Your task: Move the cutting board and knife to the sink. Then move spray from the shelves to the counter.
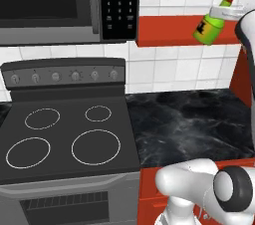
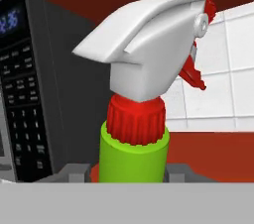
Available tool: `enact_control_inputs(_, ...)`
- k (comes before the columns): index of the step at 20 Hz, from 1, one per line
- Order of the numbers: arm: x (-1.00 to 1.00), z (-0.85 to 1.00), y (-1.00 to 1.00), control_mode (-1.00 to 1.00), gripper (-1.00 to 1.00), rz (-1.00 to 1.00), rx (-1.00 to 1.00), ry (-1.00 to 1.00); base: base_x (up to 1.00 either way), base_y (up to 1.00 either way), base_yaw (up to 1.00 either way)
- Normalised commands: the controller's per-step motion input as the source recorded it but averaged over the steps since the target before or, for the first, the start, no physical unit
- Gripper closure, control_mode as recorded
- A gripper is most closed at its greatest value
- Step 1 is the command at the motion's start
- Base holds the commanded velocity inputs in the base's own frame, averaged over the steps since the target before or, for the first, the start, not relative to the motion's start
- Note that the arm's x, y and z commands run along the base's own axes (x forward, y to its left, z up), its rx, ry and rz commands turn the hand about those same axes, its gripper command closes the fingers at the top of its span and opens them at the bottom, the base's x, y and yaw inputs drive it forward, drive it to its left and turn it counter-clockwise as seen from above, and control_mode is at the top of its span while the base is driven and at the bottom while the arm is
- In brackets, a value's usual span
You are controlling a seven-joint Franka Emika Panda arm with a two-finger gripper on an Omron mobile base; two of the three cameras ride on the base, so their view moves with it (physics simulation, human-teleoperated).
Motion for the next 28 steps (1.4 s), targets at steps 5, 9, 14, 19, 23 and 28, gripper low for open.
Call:
enact_control_inputs(5,-0.65,-0.06,-0.05,-1.0,1.0,0.12,0.0,0.0,0.0,0.0,0.0)
enact_control_inputs(9,-0.62,-0.22,0.0,-1.0,1.0,0.05,0.0,-0.01,0.0,0.0,0.0)
enact_control_inputs(14,-0.53,-0.33,0.01,-1.0,1.0,0.0,-0.01,0.0,0.0,0.0,0.0)
enact_control_inputs(19,-0.37,-0.43,0.08,-1.0,1.0,0.0,-0.07,0.0,0.0,0.0,0.0)
enact_control_inputs(23,-0.2,-0.48,0.11,-1.0,1.0,0.0,-0.1,0.0,0.0,0.0,0.0)
enact_control_inputs(28,-0.12,-0.51,0.15,-1.0,1.0,0.0,-0.05,0.0,0.0,0.0,0.0)
